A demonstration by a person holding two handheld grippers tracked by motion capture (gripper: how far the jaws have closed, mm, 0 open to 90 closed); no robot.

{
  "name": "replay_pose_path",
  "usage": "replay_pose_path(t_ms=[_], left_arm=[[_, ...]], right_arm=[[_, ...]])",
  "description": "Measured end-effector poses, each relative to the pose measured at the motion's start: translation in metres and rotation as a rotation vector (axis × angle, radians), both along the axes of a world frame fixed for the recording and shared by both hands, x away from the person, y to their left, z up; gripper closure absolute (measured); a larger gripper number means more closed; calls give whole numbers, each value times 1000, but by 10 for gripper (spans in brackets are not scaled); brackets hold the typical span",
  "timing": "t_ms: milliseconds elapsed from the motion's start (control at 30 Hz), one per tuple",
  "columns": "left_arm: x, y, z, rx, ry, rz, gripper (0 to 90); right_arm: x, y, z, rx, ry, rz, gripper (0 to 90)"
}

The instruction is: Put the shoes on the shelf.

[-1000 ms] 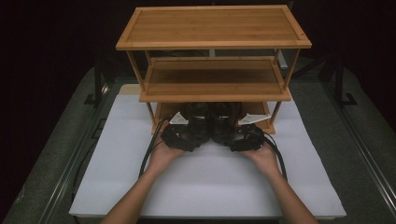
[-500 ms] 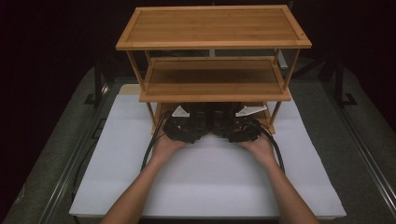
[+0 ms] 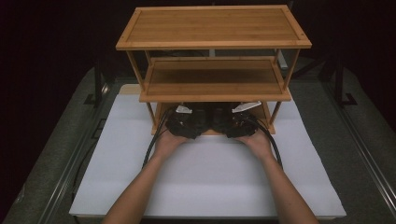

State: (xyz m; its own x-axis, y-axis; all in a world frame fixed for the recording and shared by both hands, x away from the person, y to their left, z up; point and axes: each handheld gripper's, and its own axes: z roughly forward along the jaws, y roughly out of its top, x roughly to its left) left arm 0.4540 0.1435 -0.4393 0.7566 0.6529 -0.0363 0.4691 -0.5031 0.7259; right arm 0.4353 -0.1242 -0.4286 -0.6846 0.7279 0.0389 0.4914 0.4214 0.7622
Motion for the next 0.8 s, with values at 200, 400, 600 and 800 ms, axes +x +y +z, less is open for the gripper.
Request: replay_pose_path(t_ms=[200, 400, 600, 800], left_arm=[[5, -5, -6, 51, 1, -3, 86], [6, -5, -7, 46, -1, -8, 86], [8, -3, -9, 33, 8, -7, 83], [7, -1, -7, 32, 6, -6, 80]], right_arm=[[5, 3, -6, -56, 4, -12, 208], [6, 2, -11, -36, 37, -23, 209], [6, 3, -15, -42, 45, -27, 207], [5, 2, -14, -37, 48, -30, 207]])
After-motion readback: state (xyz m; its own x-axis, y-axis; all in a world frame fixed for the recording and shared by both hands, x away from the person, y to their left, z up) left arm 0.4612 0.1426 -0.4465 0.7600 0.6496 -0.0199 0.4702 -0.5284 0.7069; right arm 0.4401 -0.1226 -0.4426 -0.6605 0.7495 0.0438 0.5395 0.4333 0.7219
